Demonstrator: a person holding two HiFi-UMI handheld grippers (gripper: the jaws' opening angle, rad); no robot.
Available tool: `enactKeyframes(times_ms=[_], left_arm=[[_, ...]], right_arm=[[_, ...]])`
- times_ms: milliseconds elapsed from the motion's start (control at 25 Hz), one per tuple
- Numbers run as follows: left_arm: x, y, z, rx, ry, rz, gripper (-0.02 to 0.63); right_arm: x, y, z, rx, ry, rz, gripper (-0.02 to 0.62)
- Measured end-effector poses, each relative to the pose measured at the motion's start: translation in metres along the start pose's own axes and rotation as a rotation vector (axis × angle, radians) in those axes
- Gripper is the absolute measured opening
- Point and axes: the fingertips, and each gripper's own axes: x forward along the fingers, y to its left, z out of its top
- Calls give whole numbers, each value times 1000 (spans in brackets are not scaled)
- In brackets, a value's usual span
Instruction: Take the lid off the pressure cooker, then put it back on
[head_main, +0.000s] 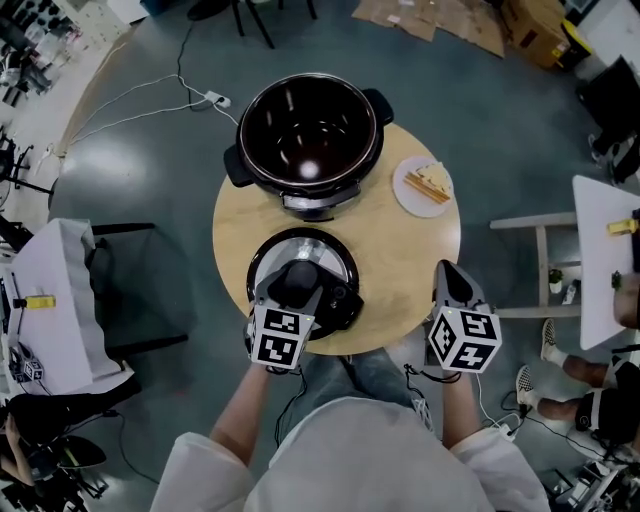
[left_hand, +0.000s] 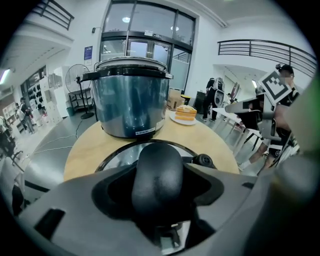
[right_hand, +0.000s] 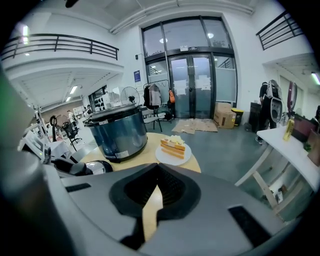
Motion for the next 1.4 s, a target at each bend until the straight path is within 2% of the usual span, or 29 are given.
enactKeyframes(times_ms=[360, 560, 960, 1400], left_arm=[[-33, 16, 11, -84, -34, 19, 272], [-60, 31, 16, -104, -47, 62, 272], [-119, 65, 18, -212, -107, 160, 272], [-181, 87, 49, -213, -155, 212, 271]], right_arm=[[-10, 11, 32, -40, -44, 17, 0], [-11, 26, 50, -67, -73, 53, 0], [-5, 62, 89, -137, -136, 123, 0], [9, 94, 123, -154, -191, 183, 0]])
